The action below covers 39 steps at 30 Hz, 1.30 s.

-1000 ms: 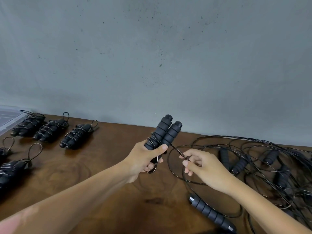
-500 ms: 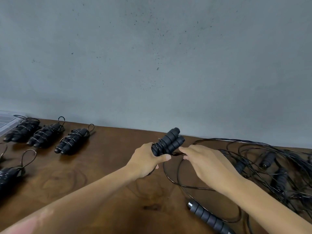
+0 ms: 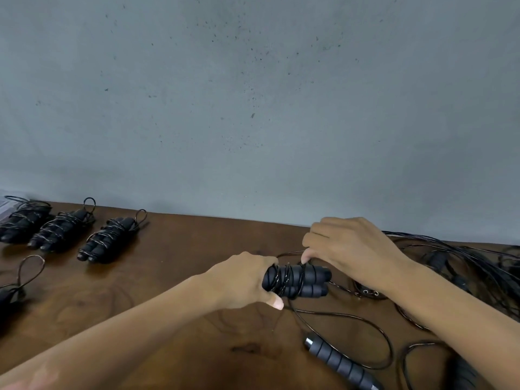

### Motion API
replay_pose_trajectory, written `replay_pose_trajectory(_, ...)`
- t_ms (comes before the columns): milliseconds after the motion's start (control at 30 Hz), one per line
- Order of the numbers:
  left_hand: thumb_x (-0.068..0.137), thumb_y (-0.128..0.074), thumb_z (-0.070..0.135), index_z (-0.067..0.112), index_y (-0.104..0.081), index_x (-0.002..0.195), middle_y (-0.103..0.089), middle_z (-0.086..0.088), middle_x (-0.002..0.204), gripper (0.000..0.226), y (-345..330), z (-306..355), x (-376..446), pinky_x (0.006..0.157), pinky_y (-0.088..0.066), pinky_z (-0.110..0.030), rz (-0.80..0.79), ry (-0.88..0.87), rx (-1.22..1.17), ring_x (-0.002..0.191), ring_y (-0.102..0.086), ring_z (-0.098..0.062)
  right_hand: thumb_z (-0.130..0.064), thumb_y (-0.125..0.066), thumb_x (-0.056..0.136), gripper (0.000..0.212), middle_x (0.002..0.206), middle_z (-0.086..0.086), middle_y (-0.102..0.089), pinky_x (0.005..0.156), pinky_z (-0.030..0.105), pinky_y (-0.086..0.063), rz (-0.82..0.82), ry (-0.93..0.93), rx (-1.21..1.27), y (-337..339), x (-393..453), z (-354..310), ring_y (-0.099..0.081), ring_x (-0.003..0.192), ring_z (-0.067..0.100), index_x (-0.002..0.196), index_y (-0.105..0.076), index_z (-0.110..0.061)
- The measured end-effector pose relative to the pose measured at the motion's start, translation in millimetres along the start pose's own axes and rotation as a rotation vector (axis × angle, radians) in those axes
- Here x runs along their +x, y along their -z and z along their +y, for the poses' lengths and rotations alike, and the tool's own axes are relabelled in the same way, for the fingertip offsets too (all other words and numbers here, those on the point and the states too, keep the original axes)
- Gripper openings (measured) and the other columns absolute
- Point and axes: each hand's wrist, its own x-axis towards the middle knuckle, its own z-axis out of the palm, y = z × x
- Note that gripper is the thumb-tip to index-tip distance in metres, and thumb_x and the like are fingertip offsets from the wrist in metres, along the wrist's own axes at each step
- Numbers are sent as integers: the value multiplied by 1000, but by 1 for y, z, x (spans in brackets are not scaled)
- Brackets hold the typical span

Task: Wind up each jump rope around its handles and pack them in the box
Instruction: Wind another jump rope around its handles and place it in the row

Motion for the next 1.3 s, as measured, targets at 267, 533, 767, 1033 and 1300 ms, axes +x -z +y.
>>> replay_pose_trajectory(267, 84, -85, 39, 36, -50, 82, -55, 18, 73, 35, 12, -3, -12, 58, -34, -17, -40, -173, -197, 62, -47, -2, -38, -37, 101, 35, 93, -15, -64, 62, 32, -53, -29, -127, 311, -4, -7, 17, -61, 83, 8, 104, -70, -27)
replay_pose_trajectory(533, 92, -79, 13, 18, -62, 112, -59, -1, 82, 26, -2, -5, -25, 57, -42, -29, -105, -232, -685, 59, -43, -16, -36, -43, 89, 18, 92, -17, -65, 80, 39, -52, -225, -356, 500, -20, -11, -1, -61, 89, 7, 96, -59, -39)
replay_pose_trajectory(767, 96, -74, 30, 19, -61, 110, -70, -15, 94, 22, -13, -13, -34, 52, -35, -27, 7, -175, -935, 52, -44, -15, -30, -31, 104, 26, 77, -6, -60, 69, 33, -49, -211, -406, 446, -34, -27, -8, -58, 71, 13, 82, -38, -44)
replay_pose_trajectory(1033, 95, -72, 44, 6, -57, 126, -66, -14, 92, 51, -12, -23, -37, 49, -32, -19, 125, 7, -1238, 54, -38, -14, -46, -27, 107, 22, 68, -20, -45, 59, 17, -37, -200, -452, 430, -30, -40, -13, -47, 62, -3, 112, -48, -45)
replay_pose_trajectory(1300, 88, -71, 47, 10, -59, 119, -66, -11, 86, 49, -17, -28, -33, 47, -31, -19, 178, 203, -1311, 53, -37, -13, -46, -50, 102, 15, 74, -20, -67, 68, 19, -49, -112, -582, 533, -11, -44, -28, -61, 79, -7, 109, -61, -38)
